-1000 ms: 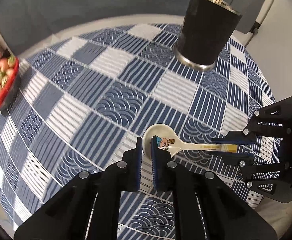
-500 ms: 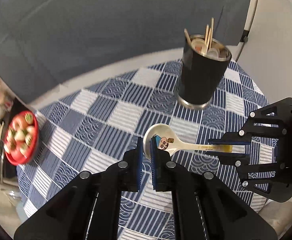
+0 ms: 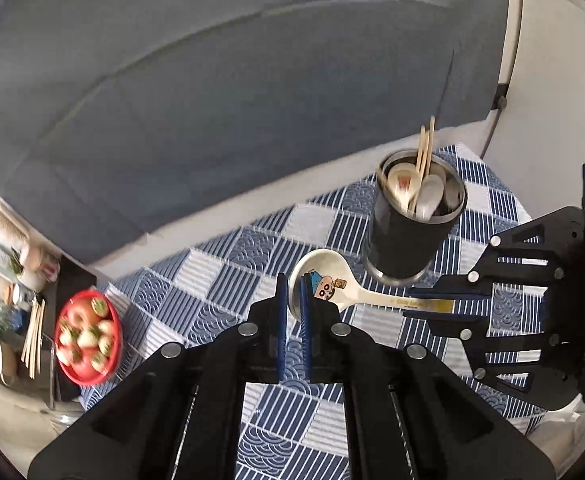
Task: Organize utensils
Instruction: 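Lift the yellow-handled spoon with both tools above the black holder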
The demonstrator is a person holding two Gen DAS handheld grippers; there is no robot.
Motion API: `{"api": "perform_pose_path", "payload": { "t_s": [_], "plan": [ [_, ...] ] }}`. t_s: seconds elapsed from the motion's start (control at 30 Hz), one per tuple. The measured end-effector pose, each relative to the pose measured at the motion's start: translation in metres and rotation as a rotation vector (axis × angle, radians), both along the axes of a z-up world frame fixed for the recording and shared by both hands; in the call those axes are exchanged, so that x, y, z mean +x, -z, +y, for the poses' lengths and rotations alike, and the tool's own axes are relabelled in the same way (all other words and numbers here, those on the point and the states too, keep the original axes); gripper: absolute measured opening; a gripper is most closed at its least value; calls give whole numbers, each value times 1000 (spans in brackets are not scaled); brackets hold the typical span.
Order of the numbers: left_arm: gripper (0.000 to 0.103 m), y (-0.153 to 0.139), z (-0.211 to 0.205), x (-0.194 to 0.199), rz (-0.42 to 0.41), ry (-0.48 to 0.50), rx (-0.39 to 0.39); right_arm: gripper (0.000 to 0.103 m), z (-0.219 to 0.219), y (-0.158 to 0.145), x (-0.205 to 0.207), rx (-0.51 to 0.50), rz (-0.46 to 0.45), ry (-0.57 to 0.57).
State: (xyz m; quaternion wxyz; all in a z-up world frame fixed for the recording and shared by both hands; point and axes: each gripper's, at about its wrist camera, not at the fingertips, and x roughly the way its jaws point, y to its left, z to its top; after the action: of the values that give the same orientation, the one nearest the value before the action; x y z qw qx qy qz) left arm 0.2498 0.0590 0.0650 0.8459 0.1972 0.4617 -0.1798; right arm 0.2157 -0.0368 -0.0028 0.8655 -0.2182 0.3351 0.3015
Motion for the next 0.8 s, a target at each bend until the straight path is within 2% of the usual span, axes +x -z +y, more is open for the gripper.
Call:
{"api": "perform_pose_path", "payload": {
  "t_s": [0.17, 0.47, 0.8],
  "plan": [
    [6, -26, -26, 19, -27, -27, 26, 9, -20, -18, 19, 46, -27, -3],
    [6, -54, -67, 47, -69, -50, 94, 9, -53, -39, 55, 124, -72, -20],
    [6, -56, -103, 69, -66, -51, 155, 10, -87, -35, 88, 226, -55, -52]
  ]
}}
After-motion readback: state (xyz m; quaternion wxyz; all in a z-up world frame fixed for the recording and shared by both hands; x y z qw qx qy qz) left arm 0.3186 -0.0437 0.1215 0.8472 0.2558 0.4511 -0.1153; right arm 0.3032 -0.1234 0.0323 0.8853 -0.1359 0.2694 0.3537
